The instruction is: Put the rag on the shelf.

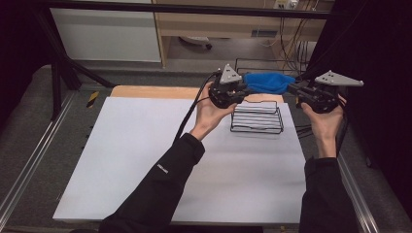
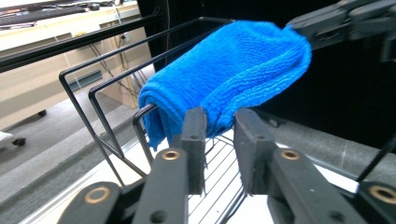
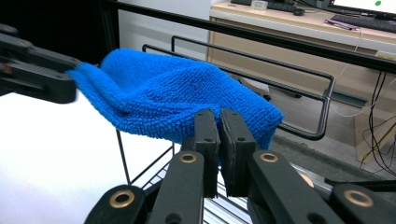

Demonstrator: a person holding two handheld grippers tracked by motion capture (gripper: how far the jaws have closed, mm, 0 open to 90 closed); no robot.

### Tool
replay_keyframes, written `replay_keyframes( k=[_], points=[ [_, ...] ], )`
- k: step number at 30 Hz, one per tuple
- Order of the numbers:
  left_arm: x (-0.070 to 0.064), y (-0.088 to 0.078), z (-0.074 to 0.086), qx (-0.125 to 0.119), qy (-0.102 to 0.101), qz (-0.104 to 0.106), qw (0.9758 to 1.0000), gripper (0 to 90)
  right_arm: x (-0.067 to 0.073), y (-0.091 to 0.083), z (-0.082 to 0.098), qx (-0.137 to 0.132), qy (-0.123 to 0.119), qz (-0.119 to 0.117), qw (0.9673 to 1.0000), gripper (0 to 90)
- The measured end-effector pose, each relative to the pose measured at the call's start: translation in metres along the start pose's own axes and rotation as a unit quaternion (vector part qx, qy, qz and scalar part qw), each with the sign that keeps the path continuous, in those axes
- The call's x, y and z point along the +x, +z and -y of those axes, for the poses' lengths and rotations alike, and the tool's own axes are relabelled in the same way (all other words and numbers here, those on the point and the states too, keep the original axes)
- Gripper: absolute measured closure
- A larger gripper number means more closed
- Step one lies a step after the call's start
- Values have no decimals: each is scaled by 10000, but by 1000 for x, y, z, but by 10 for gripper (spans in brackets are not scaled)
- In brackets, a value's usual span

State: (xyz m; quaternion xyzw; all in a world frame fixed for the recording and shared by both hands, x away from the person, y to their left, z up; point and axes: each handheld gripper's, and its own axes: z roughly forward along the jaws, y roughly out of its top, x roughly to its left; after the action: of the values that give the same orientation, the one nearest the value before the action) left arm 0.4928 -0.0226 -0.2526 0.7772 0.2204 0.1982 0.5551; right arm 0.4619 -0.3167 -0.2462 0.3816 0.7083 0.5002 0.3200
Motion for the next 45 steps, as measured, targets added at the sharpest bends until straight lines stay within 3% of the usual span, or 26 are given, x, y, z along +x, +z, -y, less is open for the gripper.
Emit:
replay_keyframes(
  k=[3,8,12,15,18,24,27,30,34,40,45],
  points=[
    [1,-9,-6,-122,-128,69,9998,692,0,0,1,-10,-27,5,10000,864],
    [5,-18,-17,-302,-290,-11,9991,708,1,2,3,23,-79,9,10000,862],
    [3,-10,-19,-80,-256,-27,9996,797,1,3,6,13,-72,-17,10000,857],
    [4,3,-14,105,-392,81,9991,853,0,3,8,24,-94,-36,9999,851],
    [5,13,-6,318,-371,101,9988,892,0,2,10,16,-97,-70,9999,831],
    [9,18,0,481,-294,32,9984,900,-1,-2,13,7,18,-208,9998,749],
    [8,20,2,524,-247,38,9983,900,0,-5,9,-172,112,-254,9995,687],
    [6,22,4,544,-179,27,9984,900,5,-3,3,-186,154,-356,9991,761],
    [5,24,9,554,-131,10,9984,900,7,7,7,152,348,-366,9986,894],
    [9,24,16,556,-118,-20,9984,900,0,20,29,459,467,-16,9979,900],
    [10,21,18,529,-120,-16,9985,900,-2,21,36,377,496,4,9981,892]
  ],
)
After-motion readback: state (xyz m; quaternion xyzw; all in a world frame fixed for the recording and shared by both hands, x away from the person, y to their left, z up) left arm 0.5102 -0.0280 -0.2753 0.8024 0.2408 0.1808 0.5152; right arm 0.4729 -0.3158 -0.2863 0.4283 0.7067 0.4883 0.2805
